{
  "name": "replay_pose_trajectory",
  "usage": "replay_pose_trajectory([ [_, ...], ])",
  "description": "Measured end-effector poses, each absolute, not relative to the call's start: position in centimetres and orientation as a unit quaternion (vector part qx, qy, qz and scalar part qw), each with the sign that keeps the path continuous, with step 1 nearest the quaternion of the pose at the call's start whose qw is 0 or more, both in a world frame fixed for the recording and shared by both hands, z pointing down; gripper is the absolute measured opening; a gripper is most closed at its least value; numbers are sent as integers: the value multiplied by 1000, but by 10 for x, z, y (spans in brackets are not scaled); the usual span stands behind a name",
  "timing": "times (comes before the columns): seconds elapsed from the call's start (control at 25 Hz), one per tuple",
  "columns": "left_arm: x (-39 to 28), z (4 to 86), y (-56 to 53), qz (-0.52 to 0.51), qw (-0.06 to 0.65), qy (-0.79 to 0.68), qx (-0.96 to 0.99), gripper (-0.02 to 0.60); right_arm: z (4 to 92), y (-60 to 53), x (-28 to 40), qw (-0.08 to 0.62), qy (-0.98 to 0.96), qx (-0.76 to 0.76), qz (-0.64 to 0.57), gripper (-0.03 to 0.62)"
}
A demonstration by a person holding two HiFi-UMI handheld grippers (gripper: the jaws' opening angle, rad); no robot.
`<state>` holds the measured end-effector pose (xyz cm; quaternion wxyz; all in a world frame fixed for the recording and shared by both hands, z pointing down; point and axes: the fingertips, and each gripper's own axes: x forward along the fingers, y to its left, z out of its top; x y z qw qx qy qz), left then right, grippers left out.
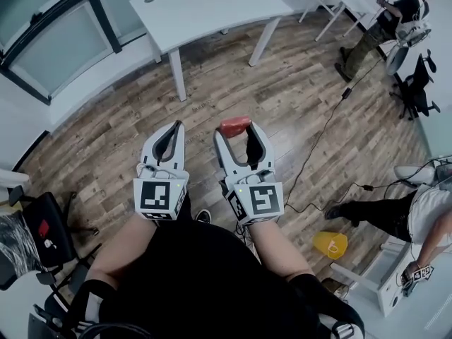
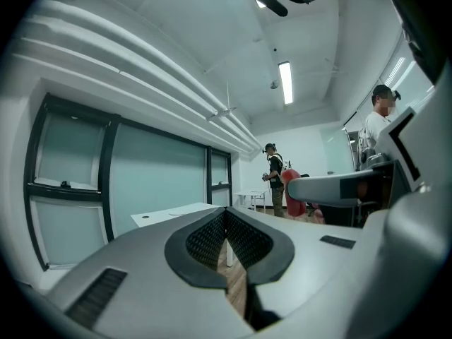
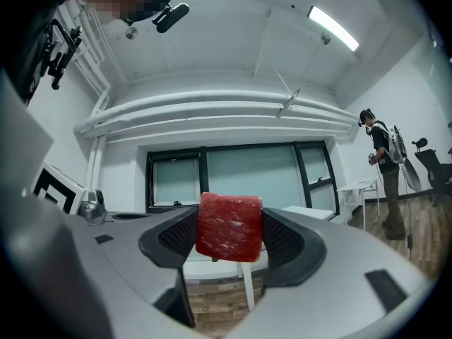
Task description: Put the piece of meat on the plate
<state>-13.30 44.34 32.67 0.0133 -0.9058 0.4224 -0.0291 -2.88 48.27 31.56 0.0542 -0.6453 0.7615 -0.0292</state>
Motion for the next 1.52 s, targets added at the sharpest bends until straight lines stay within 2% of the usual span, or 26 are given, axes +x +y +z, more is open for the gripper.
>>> replay_pose_trajectory([
  [0.76, -137, 331, 250, -19, -11, 386, -922, 3, 316, 293, -42, 42, 740, -670, -38, 282],
  [1.52, -100, 329, 159, -26, -8, 385, -923, 3, 320, 198, 2, 50, 743, -666, -41, 282],
])
